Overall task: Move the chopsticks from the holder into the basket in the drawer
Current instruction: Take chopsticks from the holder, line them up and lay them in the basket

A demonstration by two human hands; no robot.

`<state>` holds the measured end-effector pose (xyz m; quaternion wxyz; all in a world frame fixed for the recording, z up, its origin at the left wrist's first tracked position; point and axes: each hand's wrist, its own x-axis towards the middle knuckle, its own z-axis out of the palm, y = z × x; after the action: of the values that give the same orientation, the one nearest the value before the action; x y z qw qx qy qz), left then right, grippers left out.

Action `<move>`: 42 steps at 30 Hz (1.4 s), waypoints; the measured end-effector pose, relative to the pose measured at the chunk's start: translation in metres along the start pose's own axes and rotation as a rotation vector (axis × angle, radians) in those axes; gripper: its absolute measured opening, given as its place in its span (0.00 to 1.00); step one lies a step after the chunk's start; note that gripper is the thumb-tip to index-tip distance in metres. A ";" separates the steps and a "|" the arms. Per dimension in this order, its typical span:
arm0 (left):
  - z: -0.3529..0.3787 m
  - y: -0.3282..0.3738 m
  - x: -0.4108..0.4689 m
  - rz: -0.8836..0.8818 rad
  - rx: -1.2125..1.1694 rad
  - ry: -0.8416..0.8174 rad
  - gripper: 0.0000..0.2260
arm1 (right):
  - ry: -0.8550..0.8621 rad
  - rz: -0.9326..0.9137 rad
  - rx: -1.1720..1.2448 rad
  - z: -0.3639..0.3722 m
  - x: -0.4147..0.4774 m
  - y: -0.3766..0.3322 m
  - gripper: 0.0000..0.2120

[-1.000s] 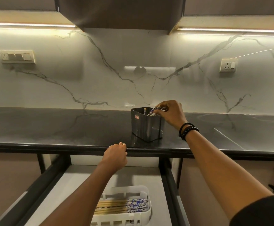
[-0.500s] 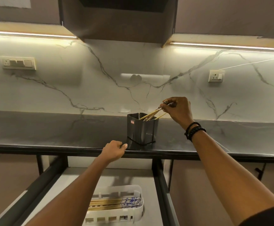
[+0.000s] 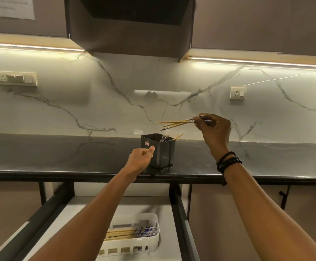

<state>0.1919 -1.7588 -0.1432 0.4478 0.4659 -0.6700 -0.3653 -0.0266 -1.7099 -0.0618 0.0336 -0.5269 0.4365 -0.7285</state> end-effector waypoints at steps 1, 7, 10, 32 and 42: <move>0.001 0.003 -0.001 -0.001 -0.021 -0.009 0.15 | 0.009 0.012 0.012 -0.001 -0.002 0.000 0.09; 0.003 0.020 -0.008 0.009 -0.095 -0.007 0.15 | 0.024 0.082 0.129 0.005 -0.022 0.001 0.11; 0.004 0.028 -0.013 0.012 -0.164 0.002 0.15 | 0.039 0.138 0.247 0.011 -0.034 0.002 0.11; -0.002 -0.070 -0.012 -0.248 -0.763 0.153 0.18 | -0.327 0.502 0.666 0.041 -0.142 0.076 0.12; -0.003 -0.102 -0.015 -0.308 -1.012 0.181 0.10 | -0.404 0.603 0.594 0.050 -0.150 0.088 0.13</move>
<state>0.2276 -1.7758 -0.2388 0.6136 0.3147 -0.2927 -0.6624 0.0437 -1.7177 -0.2286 0.4775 -0.4753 0.3276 -0.6624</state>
